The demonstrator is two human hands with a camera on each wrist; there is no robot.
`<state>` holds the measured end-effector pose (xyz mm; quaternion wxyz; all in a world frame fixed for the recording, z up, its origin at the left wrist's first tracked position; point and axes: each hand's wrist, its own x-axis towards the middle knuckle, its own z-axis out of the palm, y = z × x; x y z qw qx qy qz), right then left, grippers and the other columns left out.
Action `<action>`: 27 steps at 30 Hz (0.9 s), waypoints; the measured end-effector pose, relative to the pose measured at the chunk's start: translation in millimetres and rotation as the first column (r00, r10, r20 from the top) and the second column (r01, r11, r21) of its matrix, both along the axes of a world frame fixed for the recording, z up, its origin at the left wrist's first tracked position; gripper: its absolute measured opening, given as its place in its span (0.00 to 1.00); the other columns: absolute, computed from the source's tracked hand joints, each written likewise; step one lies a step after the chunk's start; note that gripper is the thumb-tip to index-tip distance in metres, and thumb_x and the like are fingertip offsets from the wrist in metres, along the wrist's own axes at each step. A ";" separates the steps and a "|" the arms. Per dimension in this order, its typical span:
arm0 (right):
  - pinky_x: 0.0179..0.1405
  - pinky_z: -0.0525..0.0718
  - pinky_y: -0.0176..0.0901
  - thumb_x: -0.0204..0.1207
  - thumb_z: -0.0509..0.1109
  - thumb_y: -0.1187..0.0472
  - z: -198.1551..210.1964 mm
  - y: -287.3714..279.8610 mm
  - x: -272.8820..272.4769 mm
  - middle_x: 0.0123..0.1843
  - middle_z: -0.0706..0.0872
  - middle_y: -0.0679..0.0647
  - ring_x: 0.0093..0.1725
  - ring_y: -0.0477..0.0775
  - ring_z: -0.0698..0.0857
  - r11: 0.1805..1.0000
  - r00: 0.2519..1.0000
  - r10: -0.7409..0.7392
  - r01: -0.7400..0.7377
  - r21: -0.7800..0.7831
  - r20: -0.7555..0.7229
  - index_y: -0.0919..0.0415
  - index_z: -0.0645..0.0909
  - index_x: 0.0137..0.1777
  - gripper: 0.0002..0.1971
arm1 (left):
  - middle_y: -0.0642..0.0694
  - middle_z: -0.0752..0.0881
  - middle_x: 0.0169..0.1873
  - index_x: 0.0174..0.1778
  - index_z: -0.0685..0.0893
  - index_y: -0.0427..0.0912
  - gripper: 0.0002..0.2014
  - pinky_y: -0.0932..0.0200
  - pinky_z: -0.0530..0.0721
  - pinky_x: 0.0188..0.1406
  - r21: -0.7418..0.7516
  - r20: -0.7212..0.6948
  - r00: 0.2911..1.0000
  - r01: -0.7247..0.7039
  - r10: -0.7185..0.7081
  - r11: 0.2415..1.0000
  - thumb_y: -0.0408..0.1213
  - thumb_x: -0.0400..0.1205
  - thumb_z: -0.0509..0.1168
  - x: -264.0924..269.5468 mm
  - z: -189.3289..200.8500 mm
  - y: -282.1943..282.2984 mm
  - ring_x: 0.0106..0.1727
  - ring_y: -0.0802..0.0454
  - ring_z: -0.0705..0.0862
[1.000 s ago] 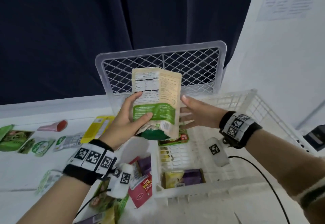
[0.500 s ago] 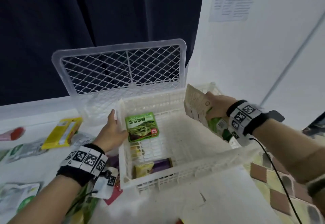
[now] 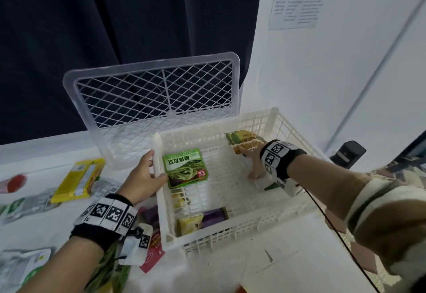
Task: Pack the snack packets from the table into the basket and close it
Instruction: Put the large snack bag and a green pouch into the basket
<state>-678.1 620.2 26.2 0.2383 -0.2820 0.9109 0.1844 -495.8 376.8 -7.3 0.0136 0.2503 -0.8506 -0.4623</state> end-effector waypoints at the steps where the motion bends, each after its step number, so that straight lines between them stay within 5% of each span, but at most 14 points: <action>1: 0.71 0.65 0.45 0.77 0.72 0.52 11.7 3.0 2.6 0.85 0.54 0.61 0.79 0.60 0.66 1.000 1.000 -0.002 0.002 0.006 0.003 0.57 0.40 0.85 0.48 | 0.45 0.70 0.78 0.84 0.50 0.49 0.40 0.51 0.85 0.50 0.009 0.000 1.000 -0.002 0.002 1.000 0.36 0.81 0.67 0.1 0.1 -0.9 0.56 0.46 0.82; 4: 0.71 0.48 0.34 0.78 0.71 0.51 30.9 11.1 -2.8 0.86 0.46 0.50 0.85 0.53 0.52 0.997 0.996 0.029 -0.035 -0.071 -0.087 0.50 0.39 0.85 0.47 | 0.46 0.71 0.77 0.84 0.50 0.50 0.40 0.51 0.86 0.45 0.016 -0.008 1.000 -0.001 0.001 1.000 0.37 0.80 0.67 0.0 -0.4 -2.2 0.55 0.46 0.84; 6: 0.78 0.57 0.42 0.72 0.73 0.41 19.0 8.8 -15.1 0.87 0.48 0.49 0.84 0.56 0.59 0.998 0.999 -0.052 0.052 -0.036 0.000 0.40 0.46 0.84 0.47 | 0.46 0.71 0.77 0.84 0.50 0.51 0.40 0.52 0.86 0.40 0.024 -0.006 1.000 0.000 0.000 1.000 0.37 0.80 0.67 0.2 -0.6 -2.1 0.54 0.46 0.85; 7: 0.75 0.71 0.47 0.69 0.72 0.36 11.3 4.8 -19.9 0.86 0.55 0.52 0.80 0.58 0.68 0.997 0.997 -0.074 0.074 -0.001 0.027 0.38 0.50 0.83 0.46 | 0.47 0.71 0.77 0.84 0.50 0.51 0.40 0.53 0.86 0.38 0.029 -0.006 1.000 -0.001 0.001 1.000 0.37 0.81 0.67 0.1 -0.8 -1.9 0.53 0.47 0.85; 9: 0.59 0.85 0.45 0.73 0.68 0.36 9.2 -8.7 -29.4 0.82 0.66 0.56 0.67 0.59 0.80 0.993 0.983 -0.114 0.116 -0.004 0.145 0.44 0.58 0.83 0.40 | 0.47 0.69 0.78 0.84 0.50 0.50 0.40 0.56 0.84 0.36 0.031 -0.008 1.000 -0.006 0.006 0.999 0.37 0.81 0.67 0.2 -1.1 -1.1 0.50 0.50 0.83; 12: 0.67 0.77 0.46 0.80 0.67 0.50 8.8 -16.9 -47.2 0.81 0.67 0.61 0.74 0.62 0.74 0.976 0.966 -0.198 0.210 -0.055 0.167 0.59 0.57 0.84 0.36 | 0.48 0.70 0.78 0.84 0.50 0.51 0.40 0.58 0.83 0.34 0.054 -0.018 1.000 -0.008 0.009 0.999 0.37 0.81 0.67 0.7 -4.2 -1.8 0.49 0.50 0.84; 15: 0.69 0.78 0.54 0.59 0.82 0.44 -17.6 -10.7 -69.8 0.77 0.71 0.63 0.72 0.66 0.76 0.934 0.948 -0.314 0.319 -0.163 0.059 0.59 0.57 0.82 0.55 | 0.50 0.72 0.76 0.84 0.50 0.53 0.40 0.55 0.84 0.37 0.067 -0.030 1.000 -0.003 0.005 0.998 0.38 0.81 0.67 1.3 -6.4 -3.1 0.51 0.48 0.87; 17: 0.72 0.74 0.55 0.48 0.83 0.38 -36.6 -6.2 -72.3 0.82 0.64 0.62 0.75 0.66 0.71 0.903 0.924 -0.362 0.381 -0.200 0.126 0.54 0.50 0.83 0.66 | 0.49 0.71 0.77 0.84 0.50 0.53 0.40 0.53 0.85 0.40 0.061 -0.035 0.999 0.000 0.003 0.998 0.38 0.80 0.67 1.0 -7.3 -3.5 0.51 0.48 0.87; 20: 0.66 0.72 0.47 0.56 0.82 0.39 -40.5 -7.5 -67.2 0.84 0.59 0.60 0.76 0.66 0.70 0.890 0.911 -0.354 0.398 -0.224 0.211 0.49 0.47 0.84 0.61 | 0.48 0.70 0.77 0.84 0.50 0.53 0.41 0.50 0.87 0.47 0.042 -0.042 0.999 0.002 0.000 0.999 0.38 0.80 0.67 0.7 -8.2 -3.5 0.51 0.49 0.87; 24: 0.52 0.84 0.61 0.51 0.87 0.44 -38.6 -3.7 -69.5 0.84 0.58 0.62 0.75 0.73 0.71 0.833 0.844 -0.420 0.504 -0.229 0.334 0.45 0.41 0.84 0.68 | 0.47 0.69 0.78 0.84 0.50 0.54 0.40 0.54 0.84 0.44 0.055 -0.053 0.999 -0.003 0.005 0.998 0.38 0.81 0.67 0.9 -9.3 -3.8 0.51 0.53 0.86; 27: 0.45 0.87 0.57 0.46 0.87 0.40 -31.9 -4.0 -68.0 0.80 0.66 0.65 0.59 0.70 0.83 0.826 0.831 -0.425 0.519 -0.221 0.360 0.46 0.45 0.84 0.70 | 0.47 0.69 0.78 0.84 0.51 0.53 0.40 0.57 0.84 0.41 0.049 -0.056 0.998 0.000 0.003 0.999 0.38 0.81 0.67 1.3 -9.8 -4.0 0.49 0.57 0.86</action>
